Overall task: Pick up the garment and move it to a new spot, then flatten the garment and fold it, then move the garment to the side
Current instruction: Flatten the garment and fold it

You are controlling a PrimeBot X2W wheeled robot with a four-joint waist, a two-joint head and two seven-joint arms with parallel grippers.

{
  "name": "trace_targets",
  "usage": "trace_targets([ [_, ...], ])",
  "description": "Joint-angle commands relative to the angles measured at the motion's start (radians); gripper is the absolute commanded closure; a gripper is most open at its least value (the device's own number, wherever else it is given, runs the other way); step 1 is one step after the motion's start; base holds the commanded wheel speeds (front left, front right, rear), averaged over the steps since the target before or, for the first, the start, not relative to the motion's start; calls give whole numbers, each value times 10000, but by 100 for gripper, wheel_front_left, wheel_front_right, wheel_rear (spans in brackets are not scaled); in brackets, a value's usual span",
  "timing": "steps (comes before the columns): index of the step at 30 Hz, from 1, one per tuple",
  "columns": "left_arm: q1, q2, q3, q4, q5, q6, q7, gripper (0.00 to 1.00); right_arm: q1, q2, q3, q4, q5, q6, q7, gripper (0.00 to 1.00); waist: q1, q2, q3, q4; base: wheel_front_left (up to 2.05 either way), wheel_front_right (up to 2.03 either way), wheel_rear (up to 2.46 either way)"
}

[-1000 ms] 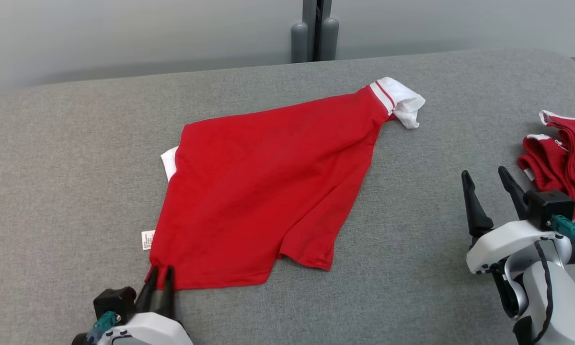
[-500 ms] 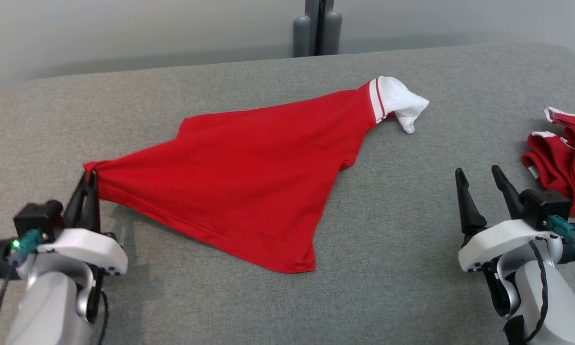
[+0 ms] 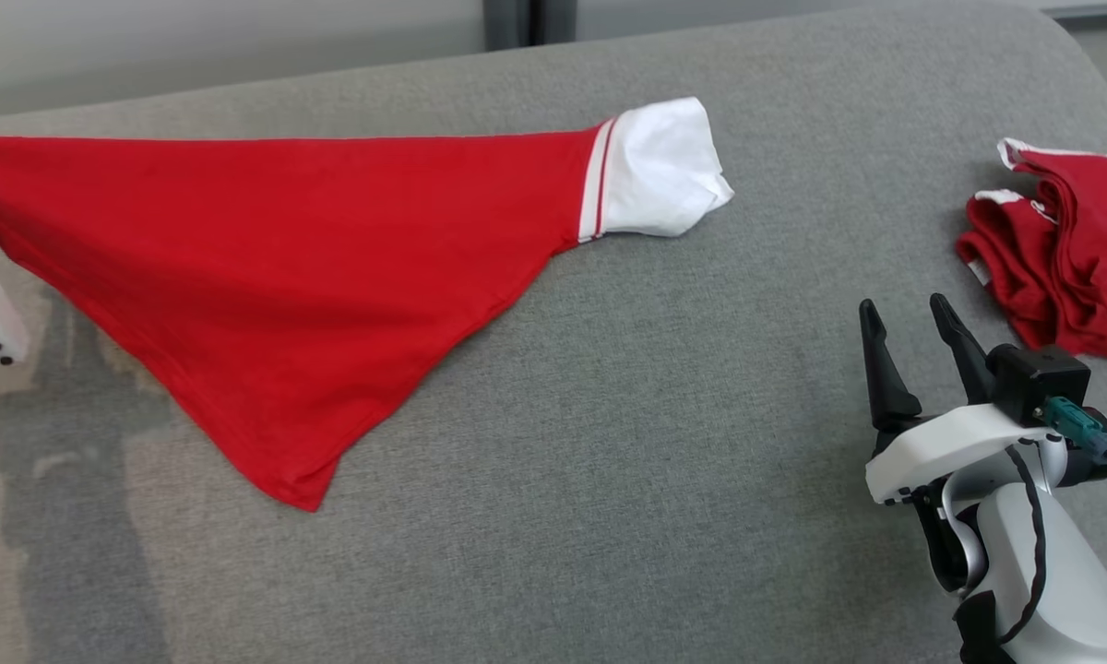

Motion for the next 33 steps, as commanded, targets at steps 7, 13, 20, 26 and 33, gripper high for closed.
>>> trace_targets([
  [7,256,-755,270,-18,-440,229,-3,0,-3,47,-274,-14,59,-4,-47,0,0,0,75,11,0,0,0],
  [13,1439,-1694,287,-362,-658,17,-3,0,231,102,-435,74,126,-4,-47,0,0,0,-397,331,0,0,0],
  [20,3052,-2992,111,-1206,-807,-324,-3,0,538,155,-554,196,216,-4,-47,0,0,0,-936,669,0,0,0],
  [26,4002,-3499,-344,-1469,-958,-577,-3,0,651,182,-567,256,212,-4,-47,0,0,0,-1160,770,0,0,0],
  [33,5111,-3638,-993,-2001,-1970,-708,-3,0,833,198,-559,304,222,-4,-47,0,0,0,-1322,768,0,0,0],
])
